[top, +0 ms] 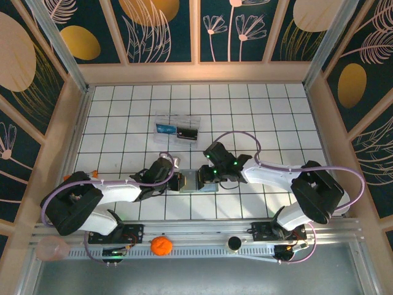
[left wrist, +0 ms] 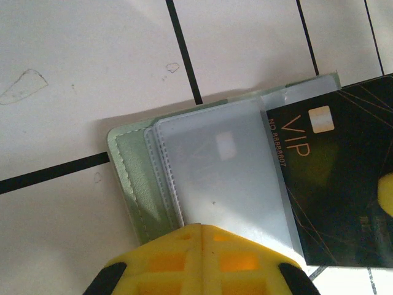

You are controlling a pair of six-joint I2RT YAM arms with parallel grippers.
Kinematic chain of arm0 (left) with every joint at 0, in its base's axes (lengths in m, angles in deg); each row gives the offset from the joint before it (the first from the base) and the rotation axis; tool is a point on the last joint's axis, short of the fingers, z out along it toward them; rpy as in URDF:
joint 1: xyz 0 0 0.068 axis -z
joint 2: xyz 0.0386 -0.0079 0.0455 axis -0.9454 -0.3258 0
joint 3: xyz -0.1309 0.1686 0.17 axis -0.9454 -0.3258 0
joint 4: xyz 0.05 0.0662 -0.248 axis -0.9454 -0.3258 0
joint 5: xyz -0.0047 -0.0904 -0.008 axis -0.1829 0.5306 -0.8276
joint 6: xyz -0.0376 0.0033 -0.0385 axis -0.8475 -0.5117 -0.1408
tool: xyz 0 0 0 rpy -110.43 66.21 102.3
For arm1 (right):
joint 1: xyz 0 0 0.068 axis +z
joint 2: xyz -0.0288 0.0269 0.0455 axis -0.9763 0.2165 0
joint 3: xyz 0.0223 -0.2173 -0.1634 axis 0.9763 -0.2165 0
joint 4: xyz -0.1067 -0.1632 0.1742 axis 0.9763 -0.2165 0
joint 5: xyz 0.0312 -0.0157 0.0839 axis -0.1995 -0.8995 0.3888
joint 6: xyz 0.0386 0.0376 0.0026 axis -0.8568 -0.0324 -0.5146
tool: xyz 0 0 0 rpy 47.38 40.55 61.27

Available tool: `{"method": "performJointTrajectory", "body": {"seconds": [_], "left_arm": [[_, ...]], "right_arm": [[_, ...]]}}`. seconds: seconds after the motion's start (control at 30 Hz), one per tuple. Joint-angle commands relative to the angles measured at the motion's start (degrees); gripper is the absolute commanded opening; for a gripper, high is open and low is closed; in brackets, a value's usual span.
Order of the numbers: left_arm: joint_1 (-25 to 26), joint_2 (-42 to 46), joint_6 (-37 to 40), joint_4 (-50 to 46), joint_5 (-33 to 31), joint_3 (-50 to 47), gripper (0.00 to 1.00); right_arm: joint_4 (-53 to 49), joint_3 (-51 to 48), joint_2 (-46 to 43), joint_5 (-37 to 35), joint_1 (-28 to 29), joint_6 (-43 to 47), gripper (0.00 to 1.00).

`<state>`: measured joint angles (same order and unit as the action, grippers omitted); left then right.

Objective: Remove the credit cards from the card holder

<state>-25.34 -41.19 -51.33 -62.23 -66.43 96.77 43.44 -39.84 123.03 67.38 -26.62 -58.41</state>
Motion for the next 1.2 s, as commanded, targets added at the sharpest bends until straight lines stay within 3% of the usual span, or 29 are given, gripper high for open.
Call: {"method": "performJointTrajectory", "body": {"seconds": [0.0, 0.2, 0.4, 0.43, 0.53, 0.6, 0.77, 0.83, 1.0, 1.17], "left_arm": [[-0.34, -1.28, 1.08, -2.58, 0.41, 0.31, 0.0], [-0.38, -1.43, 1.55, -3.06, 0.54, 1.08, 0.0], [-0.85, 0.02, 1.5, -4.78, 0.46, 2.24, 0.0], [-0.95, 1.21, 1.31, -5.39, 0.38, 2.42, 0.05], [-1.44, 5.91, 0.51, -7.78, -0.93, 2.7, 0.37], [-1.89, 9.07, -0.05, -9.8, -1.67, 2.83, 0.51], [-2.5, 16.0, -1.86, -14.78, -3.39, 1.86, 0.77], [-2.84, 18.11, -2.44, -17.11, -4.56, 1.21, 0.97], [-4.9, 22.8, -4.32, -20.4, -5.73, -1.51, 0.99], [-7.0, 24.24, -5.25, -20.74, -4.43, -2.54, 0.99]], "right_arm": [[-0.68, 0.23, -1.79, -2.46, 0.13, 2.14, 0.0], [-4.81, 3.47, -9.47, -3.95, 0.15, 8.39, 0.0], [-10.35, 10.55, -13.69, -9.48, 0.13, 22.89, 0.0], [-10.48, 11.83, -13.62, -10.47, 0.04, 26.72, 0.0], [-10.4, 15.34, -11.64, -14.89, -0.72, 37.07, 0.0], [-9.36, 17.39, -9.8, -16.87, -1.83, 43.55, 0.0], [-11.01, 23.94, -5.03, -7.49, -4.72, 60.01, 0.0], [-12.48, 26.96, -2.9, -5.43, -4.85, 66.1, 0.0], [-23.27, 40.3, 6.66, 0.4, -7.29, 75.12, 0.0], [-29.47, 49.44, 16.3, 0.87, -9.39, 82.35, 0.0]]}}
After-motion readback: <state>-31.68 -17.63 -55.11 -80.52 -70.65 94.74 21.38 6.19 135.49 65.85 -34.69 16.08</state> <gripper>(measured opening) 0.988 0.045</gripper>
